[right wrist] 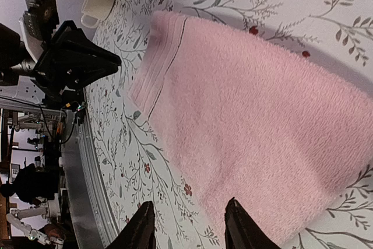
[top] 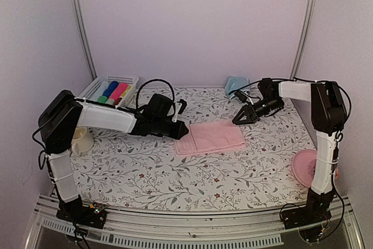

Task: Roll the towels
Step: Smooth out the towel at the center of the board.

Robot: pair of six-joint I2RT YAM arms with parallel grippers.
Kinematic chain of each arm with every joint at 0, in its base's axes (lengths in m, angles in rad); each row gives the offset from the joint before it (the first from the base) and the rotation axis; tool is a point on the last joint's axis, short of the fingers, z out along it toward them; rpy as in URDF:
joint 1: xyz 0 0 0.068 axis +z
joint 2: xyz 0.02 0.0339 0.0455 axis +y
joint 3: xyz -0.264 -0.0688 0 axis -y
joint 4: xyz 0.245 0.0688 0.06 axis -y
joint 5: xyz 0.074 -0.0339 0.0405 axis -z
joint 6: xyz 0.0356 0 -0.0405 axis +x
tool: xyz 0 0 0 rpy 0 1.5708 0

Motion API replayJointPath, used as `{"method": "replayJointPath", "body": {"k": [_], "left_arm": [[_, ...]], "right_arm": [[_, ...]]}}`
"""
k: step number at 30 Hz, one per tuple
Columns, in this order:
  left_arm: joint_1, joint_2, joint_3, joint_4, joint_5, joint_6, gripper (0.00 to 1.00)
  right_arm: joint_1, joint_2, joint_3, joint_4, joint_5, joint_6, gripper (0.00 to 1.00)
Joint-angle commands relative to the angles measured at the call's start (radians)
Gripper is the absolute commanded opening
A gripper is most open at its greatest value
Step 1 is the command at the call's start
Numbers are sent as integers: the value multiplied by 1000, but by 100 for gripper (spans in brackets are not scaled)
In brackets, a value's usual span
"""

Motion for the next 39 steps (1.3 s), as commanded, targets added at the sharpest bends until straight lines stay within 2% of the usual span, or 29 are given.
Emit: {"method": "replayJointPath", "body": {"k": [1, 3, 18, 26, 31, 33, 34, 37, 38, 39], "left_arm": [[-22, 41, -12, 27, 91, -5, 4], [-28, 73, -21, 28, 99, -7, 0], [-31, 135, -137, 25, 48, -38, 0], [-31, 110, -131, 13, 31, -25, 0], [-31, 75, -102, -6, 24, -11, 29], [-29, 63, -91, -22, 11, -2, 37], [-30, 61, -84, -29, 0, 2, 41], [-28, -5, -79, -42, -30, 9, 58], [-27, -14, -81, -42, -37, 6, 63], [-27, -22, -85, -39, -40, 3, 67]], "right_arm": [[13, -3, -78, -59, -24, -65, 39], [11, 8, -108, -58, -11, -74, 38], [-23, 125, -155, -30, 127, -3, 33], [-22, 50, -119, -59, 133, -30, 35], [14, -53, -42, -98, 148, -118, 47], [40, -86, -19, -87, 194, -128, 55], [53, -102, -9, -79, 223, -132, 61], [87, -145, 18, -31, 328, -128, 95], [97, -155, 25, -11, 367, -128, 100], [107, -163, 34, 10, 408, -126, 99]]}}
